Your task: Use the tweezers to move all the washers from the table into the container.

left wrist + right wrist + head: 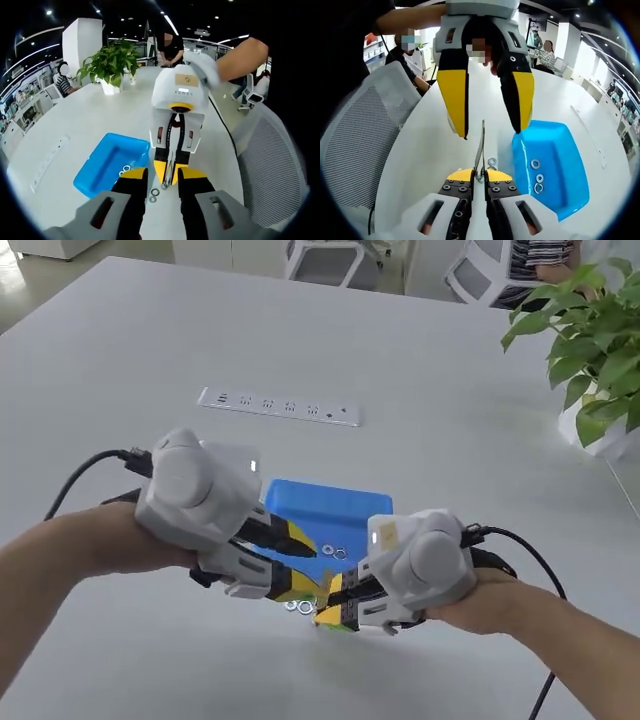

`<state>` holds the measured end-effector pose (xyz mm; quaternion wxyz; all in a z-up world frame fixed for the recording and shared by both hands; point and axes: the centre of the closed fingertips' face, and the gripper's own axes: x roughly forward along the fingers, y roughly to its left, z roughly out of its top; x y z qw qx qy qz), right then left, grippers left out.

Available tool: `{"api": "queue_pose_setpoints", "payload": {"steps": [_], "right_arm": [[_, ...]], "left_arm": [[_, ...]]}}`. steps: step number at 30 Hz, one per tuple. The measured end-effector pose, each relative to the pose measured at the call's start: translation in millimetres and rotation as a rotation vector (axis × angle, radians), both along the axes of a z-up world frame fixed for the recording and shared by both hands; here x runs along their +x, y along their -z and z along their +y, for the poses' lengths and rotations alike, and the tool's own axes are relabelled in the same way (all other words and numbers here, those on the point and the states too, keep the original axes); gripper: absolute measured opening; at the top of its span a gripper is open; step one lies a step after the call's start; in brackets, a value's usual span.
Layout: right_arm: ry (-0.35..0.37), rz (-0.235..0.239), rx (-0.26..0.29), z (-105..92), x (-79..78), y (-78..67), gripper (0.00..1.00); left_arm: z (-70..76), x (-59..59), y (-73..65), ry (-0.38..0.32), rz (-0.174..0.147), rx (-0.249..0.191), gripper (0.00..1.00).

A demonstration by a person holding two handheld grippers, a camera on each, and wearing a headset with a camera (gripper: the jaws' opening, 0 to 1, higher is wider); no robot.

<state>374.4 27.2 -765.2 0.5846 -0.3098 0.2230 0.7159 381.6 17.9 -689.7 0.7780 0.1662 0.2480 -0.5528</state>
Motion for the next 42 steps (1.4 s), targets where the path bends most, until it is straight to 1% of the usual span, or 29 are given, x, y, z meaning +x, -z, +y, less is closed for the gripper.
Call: {"api": "queue_pose_setpoints", "payload": {"steps": [2, 4, 5, 6, 8, 11, 16, 17, 20, 23, 24, 26, 28, 31, 36, 37, 42], "right_arm": [[0.005, 0.003, 0.005, -0.2, -0.2, -4.1, 0.08], [0.006, 0.004, 0.007, -0.6, -0.3, -9.3, 0.09], [0.01, 0.012, 0.012, -0.3, -0.5, -12.1, 0.09], [0.011, 0.014, 0.014, -0.6, -0.2, -14.1, 0.09], [0.012, 0.016, 0.019, -1.0, 0.4, -19.5, 0.09], [0.011, 0.014, 0.03, 0.0, 1.6, -28.7, 0.09], [0.005, 0.009, 0.043, 1.5, 4.0, -46.4, 0.09], [0.004, 0.006, 0.045, 1.7, 4.6, -49.3, 0.09], [0.004, 0.0, 0.051, 2.3, 7.6, -58.8, 0.09], [0.001, -0.008, 0.061, 3.3, 11.7, -68.9, 0.09], [0.002, -0.008, 0.062, 3.4, 12.8, -71.1, 0.09], [0.001, -0.01, 0.064, 3.9, 14.9, -75.2, 0.09], [0.0, -0.013, 0.068, 4.9, 18.0, -80.0, 0.09], [-0.003, -0.019, 0.068, 6.5, 23.0, -86.3, 0.09], [-0.008, -0.036, 0.07, 10.1, 33.4, -93.8, 0.09], [-0.009, -0.038, 0.071, 10.8, 35.3, -94.7, 0.09], [-0.007, -0.06, 0.077, 16.3, 49.2, -97.6, 0.09]], "left_arm": [[1.6, -0.9, -2.5, -0.017, 0.008, -0.018, 0.33], [3.3, -1.3, -5.4, -0.032, 0.001, -0.031, 0.41], [3.9, -1.8, -6.6, -0.038, -0.003, -0.035, 0.42], [5.2, -2.4, -7.8, -0.048, 0.0, -0.04, 0.44], [7.1, -4.0, -9.4, -0.059, 0.0, -0.049, 0.49], [11.3, -4.6, -9.1, -0.077, 0.004, -0.047, 0.58], [17.8, -5.8, -11.1, -0.102, -0.001, -0.049, 0.67], [19.5, -6.5, -11.4, -0.107, 0.001, -0.049, 0.69], [23.2, -8.9, -13.1, -0.114, -0.006, -0.049, 0.71], [27.1, -10.2, -13.4, -0.128, 0.001, -0.053, 0.76], [28.5, -11.0, -13.5, -0.134, 0.004, -0.053, 0.77], [30.0, -11.8, -13.7, -0.137, 0.0, -0.054, 0.79], [31.1, -12.7, -13.9, -0.144, 0.005, -0.058, 0.82], [33.9, -13.0, -14.6, -0.158, -0.002, -0.058, 0.86], [38.0, -15.1, -16.0, -0.172, 0.0, -0.061, 0.91], [39.3, -15.2, -16.4, -0.177, -0.003, -0.06, 0.92], [41.6, -15.6, -17.9, -0.193, 0.002, -0.066, 0.98]]}}
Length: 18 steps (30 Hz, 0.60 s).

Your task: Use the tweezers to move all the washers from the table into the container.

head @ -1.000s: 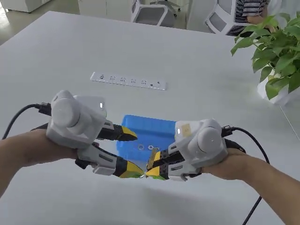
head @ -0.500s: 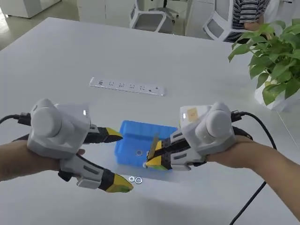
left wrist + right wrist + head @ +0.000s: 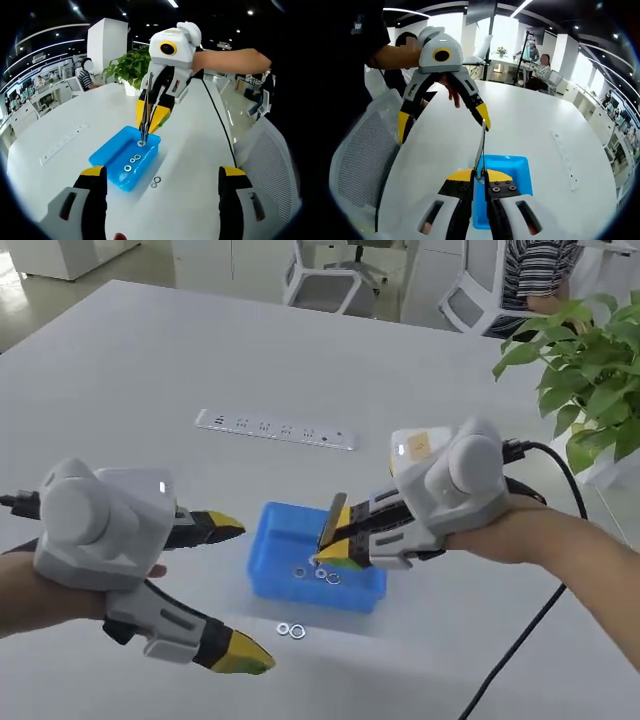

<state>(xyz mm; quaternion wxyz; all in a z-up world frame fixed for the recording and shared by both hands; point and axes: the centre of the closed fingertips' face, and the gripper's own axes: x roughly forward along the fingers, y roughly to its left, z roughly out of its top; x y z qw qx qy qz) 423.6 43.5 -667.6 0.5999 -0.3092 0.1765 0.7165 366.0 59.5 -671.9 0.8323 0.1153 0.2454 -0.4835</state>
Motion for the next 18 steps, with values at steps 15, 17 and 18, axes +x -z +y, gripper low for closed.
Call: {"api": "queue_pose_setpoints", "payload": {"steps": [15, 17, 18], "right_arm": [[-0.007, -0.066, -0.009, 11.0, 35.0, 15.7, 0.09], [-0.007, -0.07, -0.013, 11.8, 38.5, 19.4, 0.09], [-0.007, -0.068, -0.016, 11.9, 40.2, 21.3, 0.09]], "left_arm": [[11.9, 0.5, 1.7, -0.035, 0.007, 0.011, 0.99], [12.3, 0.9, 2.2, -0.038, 0.009, 0.009, 0.99], [12.3, 0.9, 2.5, -0.038, 0.01, 0.009, 0.99]]}}
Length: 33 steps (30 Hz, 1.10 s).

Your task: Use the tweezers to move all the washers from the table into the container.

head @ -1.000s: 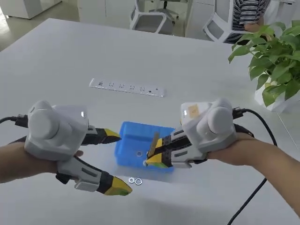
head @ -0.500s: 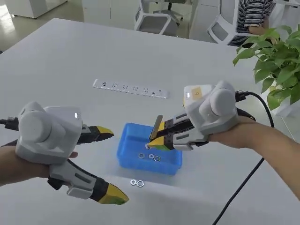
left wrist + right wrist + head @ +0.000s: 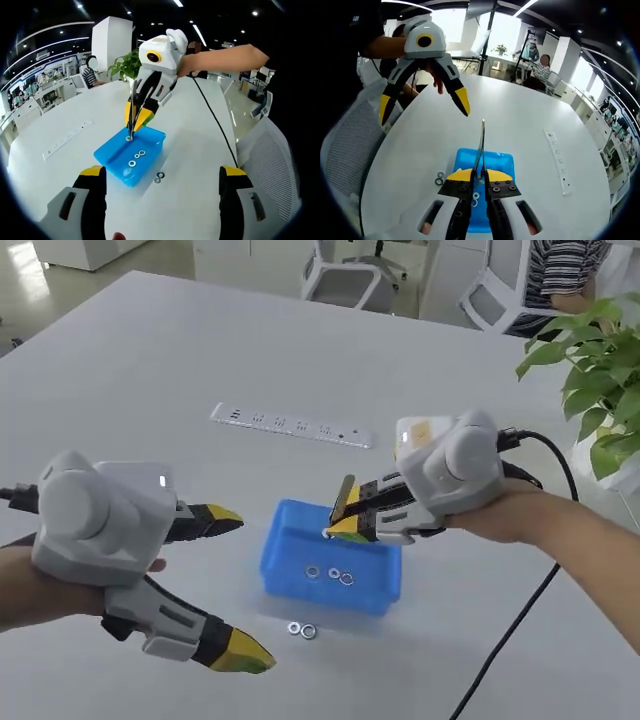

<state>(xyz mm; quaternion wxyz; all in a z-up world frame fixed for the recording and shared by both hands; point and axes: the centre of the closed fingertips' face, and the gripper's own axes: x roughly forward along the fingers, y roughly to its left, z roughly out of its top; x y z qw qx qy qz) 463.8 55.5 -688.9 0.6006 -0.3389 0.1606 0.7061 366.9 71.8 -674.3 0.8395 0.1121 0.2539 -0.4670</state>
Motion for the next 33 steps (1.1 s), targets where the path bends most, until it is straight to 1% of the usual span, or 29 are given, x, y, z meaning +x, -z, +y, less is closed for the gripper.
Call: {"api": "queue_pose_setpoints", "payload": {"steps": [7, 16, 21, 24, 27, 30, 33], "right_arm": [[0.0, -0.002, -0.022, -1.6, 10.4, 18.2, 0.09], [0.004, 0.007, -0.042, -4.1, 19.5, 38.3, 0.09], [0.007, 0.017, -0.049, -4.3, 22.4, 47.5, 0.09], [0.01, 0.024, -0.051, -3.7, 24.3, 52.6, 0.09], [0.013, 0.03, -0.058, -3.9, 25.2, 59.0, 0.09], [0.018, 0.038, -0.061, -4.4, 25.4, 63.6, 0.09], [0.02, 0.045, -0.066, -5.3, 25.0, 67.7, 0.09]], "left_arm": [[-0.5, 3.2, 0.9, 0.0, 0.001, -0.004, 0.99], [-6.6, 13.4, 1.8, 0.015, 0.003, -0.013, 0.99], [-11.4, 25.1, 2.8, 0.025, 0.002, -0.007, 0.97], [-13.9, 35.5, 1.3, 0.021, -0.007, -0.013, 0.95], [-17.0, 43.0, 1.1, 0.026, -0.013, -0.012, 0.95], [-20.0, 48.7, 1.1, 0.034, -0.016, -0.012, 0.92], [-21.9, 59.2, 3.1, 0.035, -0.03, 0.0, 0.87]]}}
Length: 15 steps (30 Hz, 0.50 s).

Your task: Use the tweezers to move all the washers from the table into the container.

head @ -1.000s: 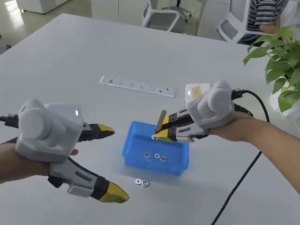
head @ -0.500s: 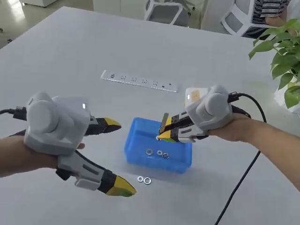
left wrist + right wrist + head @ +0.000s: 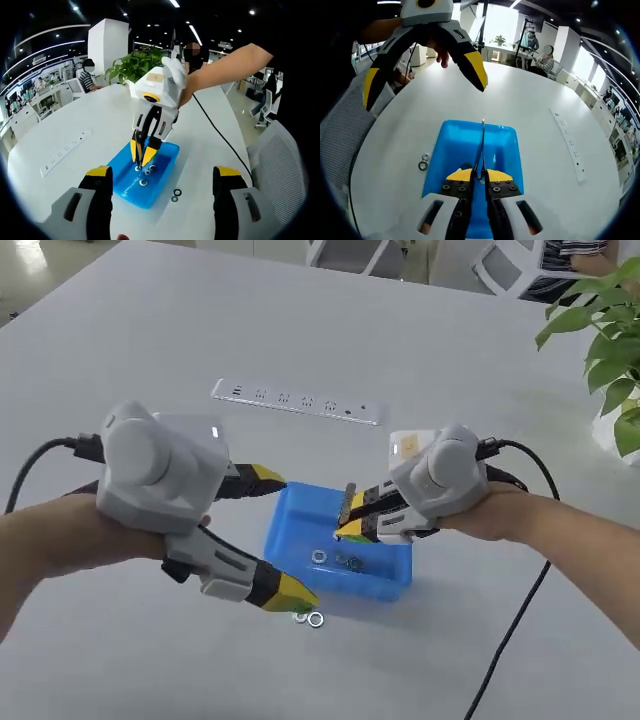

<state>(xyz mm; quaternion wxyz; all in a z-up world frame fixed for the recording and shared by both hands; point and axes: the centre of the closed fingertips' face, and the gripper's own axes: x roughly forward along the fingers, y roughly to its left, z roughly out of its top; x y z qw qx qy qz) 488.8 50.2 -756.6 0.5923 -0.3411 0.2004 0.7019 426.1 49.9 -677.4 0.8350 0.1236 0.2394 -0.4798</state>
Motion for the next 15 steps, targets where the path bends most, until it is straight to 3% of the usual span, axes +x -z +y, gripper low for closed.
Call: {"api": "queue_pose_setpoints", "payload": {"steps": [10, 15], "right_arm": [[-0.001, 0.015, -0.02, -4.6, -2.7, 11.7, 0.09], [0.004, 0.025, -0.018, -5.4, -3.3, 14.3, 0.09]], "left_arm": [[-8.2, 34.4, 7.0, 0.019, -0.06, 0.078, 0.55], [-15.7, 38.1, 14.8, 0.065, -0.072, 0.129, 0.43]]}}
